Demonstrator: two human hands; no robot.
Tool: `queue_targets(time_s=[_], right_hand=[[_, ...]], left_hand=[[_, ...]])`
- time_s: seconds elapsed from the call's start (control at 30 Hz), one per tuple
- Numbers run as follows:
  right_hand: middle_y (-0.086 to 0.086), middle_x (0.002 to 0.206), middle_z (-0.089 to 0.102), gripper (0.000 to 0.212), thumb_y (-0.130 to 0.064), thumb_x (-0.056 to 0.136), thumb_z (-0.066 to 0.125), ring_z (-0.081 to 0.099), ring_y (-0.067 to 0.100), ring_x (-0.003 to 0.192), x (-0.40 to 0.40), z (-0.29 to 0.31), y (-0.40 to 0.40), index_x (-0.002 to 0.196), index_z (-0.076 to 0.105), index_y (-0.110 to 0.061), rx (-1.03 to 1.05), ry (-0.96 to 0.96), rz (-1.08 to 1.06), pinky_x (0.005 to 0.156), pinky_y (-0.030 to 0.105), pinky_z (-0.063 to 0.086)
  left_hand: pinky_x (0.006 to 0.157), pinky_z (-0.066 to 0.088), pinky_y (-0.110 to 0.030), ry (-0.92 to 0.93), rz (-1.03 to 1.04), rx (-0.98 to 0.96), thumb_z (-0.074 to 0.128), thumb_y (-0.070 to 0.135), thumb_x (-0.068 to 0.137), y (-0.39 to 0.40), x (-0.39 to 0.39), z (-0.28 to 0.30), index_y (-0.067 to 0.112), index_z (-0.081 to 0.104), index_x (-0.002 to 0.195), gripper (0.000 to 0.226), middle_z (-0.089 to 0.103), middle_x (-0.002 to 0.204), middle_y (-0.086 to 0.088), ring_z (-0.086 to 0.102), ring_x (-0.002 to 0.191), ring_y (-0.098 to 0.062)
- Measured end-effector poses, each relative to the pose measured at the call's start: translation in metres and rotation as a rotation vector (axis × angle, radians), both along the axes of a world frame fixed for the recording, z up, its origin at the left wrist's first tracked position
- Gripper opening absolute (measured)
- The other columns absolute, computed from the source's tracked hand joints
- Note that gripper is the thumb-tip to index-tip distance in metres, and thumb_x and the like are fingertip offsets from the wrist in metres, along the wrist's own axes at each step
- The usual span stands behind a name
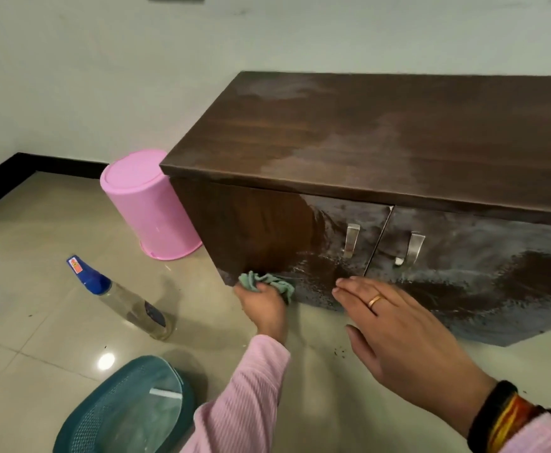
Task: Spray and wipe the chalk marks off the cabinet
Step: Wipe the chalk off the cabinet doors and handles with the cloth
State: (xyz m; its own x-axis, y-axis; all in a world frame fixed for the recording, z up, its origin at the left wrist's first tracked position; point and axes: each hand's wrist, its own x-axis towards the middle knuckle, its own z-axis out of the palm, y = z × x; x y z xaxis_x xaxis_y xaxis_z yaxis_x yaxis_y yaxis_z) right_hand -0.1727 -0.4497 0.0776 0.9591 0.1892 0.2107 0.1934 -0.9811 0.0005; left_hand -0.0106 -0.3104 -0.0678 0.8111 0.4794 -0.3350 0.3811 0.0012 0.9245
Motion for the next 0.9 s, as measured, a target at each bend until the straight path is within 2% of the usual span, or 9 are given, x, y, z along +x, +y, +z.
queue_targets(time_s=[0.1,0.23,0.37,0.47,0.53,0.6,0.67,0.77,0.9], right_hand=[[0.000,0.135,0.060,0.049,-0.035,0.089,0.053,0.053,0.017,0.125,-0.009,-0.006,-0.004,0.135,0.057,-0.017,0.008,0.042,-0.010,0.104,0.033,0.042],[0.001,0.132,0.063,0.055,-0.034,0.081,0.071,0.059,0.019,0.121,-0.011,-0.012,-0.007,0.132,0.060,-0.016,0.000,0.062,-0.027,0.101,0.035,0.045],[0.001,0.132,0.061,0.054,-0.034,0.083,0.070,0.058,0.019,0.122,-0.016,-0.006,-0.011,0.133,0.058,-0.017,0.021,0.064,-0.042,0.102,0.035,0.044],[0.000,0.135,0.059,0.049,-0.036,0.088,0.054,0.055,0.018,0.124,-0.016,-0.006,-0.014,0.134,0.055,-0.018,0.018,0.037,-0.023,0.103,0.035,0.045],[0.000,0.134,0.060,0.049,-0.035,0.088,0.056,0.056,0.018,0.124,-0.016,-0.010,-0.018,0.134,0.056,-0.018,0.013,0.043,-0.016,0.103,0.035,0.045],[0.000,0.133,0.061,0.050,-0.035,0.086,0.061,0.056,0.018,0.123,-0.019,-0.012,-0.018,0.133,0.057,-0.018,0.009,0.062,-0.018,0.104,0.033,0.043],[0.000,0.132,0.061,0.050,-0.036,0.087,0.054,0.056,0.017,0.122,-0.018,-0.011,-0.015,0.133,0.057,-0.017,0.010,0.062,-0.026,0.106,0.031,0.041],[0.002,0.127,0.065,0.049,-0.032,0.083,0.068,0.061,0.019,0.117,-0.009,-0.013,-0.013,0.128,0.062,-0.015,-0.004,0.038,-0.002,0.100,0.034,0.046],[0.005,0.127,0.065,0.058,-0.028,0.075,0.078,0.061,0.022,0.117,0.015,-0.011,0.007,0.129,0.062,-0.012,0.021,0.020,0.028,0.101,0.036,0.046]], left_hand=[[0.087,0.046,-0.027,-0.149,-0.135,0.062,0.057,0.011,0.094,-0.001,-0.023,0.028,0.021,0.050,0.117,0.026,0.064,0.112,-0.006,0.064,0.104,-0.029],[0.093,0.048,-0.018,-0.541,0.027,0.241,0.060,0.026,0.092,0.029,0.012,0.073,0.024,0.057,0.120,0.028,0.066,0.114,0.007,0.063,0.102,-0.007],[0.100,0.046,-0.032,-0.208,0.212,0.106,0.052,0.015,0.092,0.030,0.024,0.012,0.019,0.057,0.124,0.032,0.067,0.119,-0.008,0.063,0.111,-0.031],[0.097,0.046,-0.035,0.082,0.112,0.011,0.050,0.009,0.094,0.008,0.010,-0.030,0.013,0.054,0.125,0.031,0.063,0.121,-0.016,0.061,0.108,-0.039],[0.096,0.047,-0.036,0.188,0.013,-0.012,0.051,0.006,0.094,0.002,0.010,-0.037,0.008,0.052,0.124,0.030,0.062,0.120,-0.017,0.062,0.105,-0.038],[0.095,0.049,-0.036,0.161,-0.031,-0.052,0.054,0.002,0.091,0.015,0.010,-0.029,0.009,0.056,0.116,0.026,0.065,0.115,-0.014,0.063,0.099,-0.032],[0.093,0.050,-0.037,-0.016,0.045,0.020,0.056,0.004,0.088,0.040,0.024,-0.009,0.016,0.058,0.103,0.019,0.066,0.103,-0.008,0.061,0.091,-0.027],[0.092,0.048,-0.029,-0.193,0.184,0.128,0.054,0.014,0.089,0.070,0.054,0.012,0.022,0.061,0.109,0.023,0.065,0.103,0.000,0.061,0.090,-0.021],[0.101,0.050,-0.036,0.023,0.159,-0.039,0.052,0.006,0.090,0.055,0.050,-0.024,0.019,0.058,0.105,0.021,0.062,0.110,-0.004,0.057,0.091,-0.024]])
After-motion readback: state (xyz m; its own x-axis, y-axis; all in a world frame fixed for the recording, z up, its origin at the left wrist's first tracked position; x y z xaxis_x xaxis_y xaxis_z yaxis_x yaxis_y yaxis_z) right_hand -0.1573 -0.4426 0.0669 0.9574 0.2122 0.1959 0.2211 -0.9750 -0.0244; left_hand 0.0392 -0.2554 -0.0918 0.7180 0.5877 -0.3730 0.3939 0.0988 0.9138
